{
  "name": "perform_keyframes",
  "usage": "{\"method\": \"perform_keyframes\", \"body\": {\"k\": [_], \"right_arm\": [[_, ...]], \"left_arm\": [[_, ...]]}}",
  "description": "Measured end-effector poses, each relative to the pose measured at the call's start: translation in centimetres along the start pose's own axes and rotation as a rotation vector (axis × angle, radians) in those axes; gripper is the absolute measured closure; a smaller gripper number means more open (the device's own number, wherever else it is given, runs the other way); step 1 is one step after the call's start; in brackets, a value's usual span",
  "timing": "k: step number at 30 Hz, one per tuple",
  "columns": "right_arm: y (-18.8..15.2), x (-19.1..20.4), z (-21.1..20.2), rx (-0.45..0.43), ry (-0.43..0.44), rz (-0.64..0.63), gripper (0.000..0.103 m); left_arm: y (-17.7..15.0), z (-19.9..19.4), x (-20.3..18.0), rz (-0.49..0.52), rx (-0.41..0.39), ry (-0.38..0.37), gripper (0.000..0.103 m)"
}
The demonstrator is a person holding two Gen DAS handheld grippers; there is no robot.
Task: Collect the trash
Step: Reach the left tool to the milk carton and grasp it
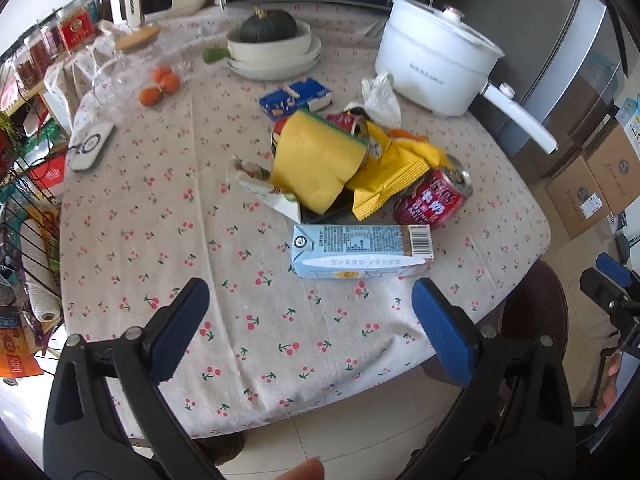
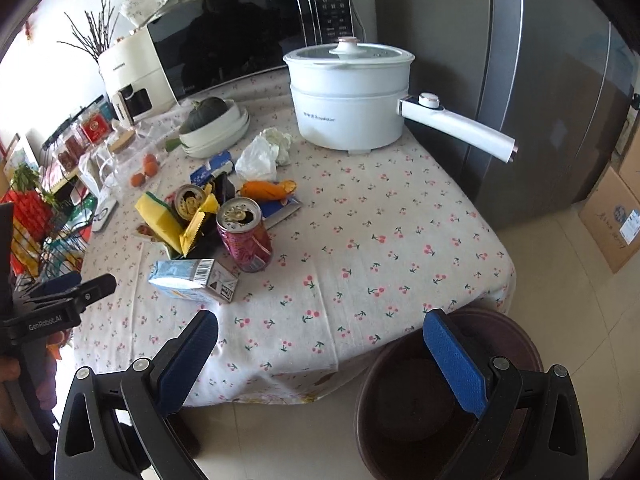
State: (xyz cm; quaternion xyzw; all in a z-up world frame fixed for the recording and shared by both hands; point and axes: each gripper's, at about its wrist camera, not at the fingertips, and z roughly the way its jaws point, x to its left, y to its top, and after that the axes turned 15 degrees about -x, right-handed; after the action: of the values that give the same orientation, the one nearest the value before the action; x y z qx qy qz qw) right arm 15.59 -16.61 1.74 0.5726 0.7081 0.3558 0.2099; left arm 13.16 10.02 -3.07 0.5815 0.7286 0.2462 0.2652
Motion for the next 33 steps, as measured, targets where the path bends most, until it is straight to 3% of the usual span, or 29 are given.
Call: {"method": "perform_keyframes", "body": {"k": [3,5,12,19,22,25,27,29,33], "right_arm": [[0.5,-0.3,0.9,-0.003,-0.038,-0.013,0.0],[0.8,-0.4,1.3,-0.002,-0.057,-0.018,0.0],[0.0,-1.8,2.8,0.071,-0.064,0.005,0.0],[-0.2,-3.8,2.6,0.082,-0.096,0.024,0.0],[-0.4,-4.4,2.8,0.094,-0.112,0.02,0.0],[-0.5,-4.6,3.3,0.111,-0.116,0.019,0.0],[-0.6,-4.5,3.6,0.117,-0.115,0.013,0.0],[-0.6,-4.2,3.8,0.123,-0.112,0.005,0.0],[-0.3,-3.0,4.4,0.127,-0.095,-0.001,0.0]], "left_arm": [[0.1,1.8,0.0,-0.02,0.051,-0.021,0.002],[0.3,2.4,-0.7,-0.016,0.07,-0.076,0.002],[1.3,5.6,-5.1,0.282,0.117,-0.231,0.005],[1.0,9.2,-7.0,0.522,0.19,-0.206,0.012],[0.5,10.4,-7.2,0.584,0.231,-0.166,0.021],[0.1,10.3,-7.2,0.602,0.224,-0.135,0.026],[0.0,9.7,-6.9,0.58,0.218,-0.134,0.037],[-0.2,9.1,-6.4,0.535,0.217,-0.123,0.055],[-0.3,7.6,-4.2,0.387,0.22,-0.104,0.06]]}}
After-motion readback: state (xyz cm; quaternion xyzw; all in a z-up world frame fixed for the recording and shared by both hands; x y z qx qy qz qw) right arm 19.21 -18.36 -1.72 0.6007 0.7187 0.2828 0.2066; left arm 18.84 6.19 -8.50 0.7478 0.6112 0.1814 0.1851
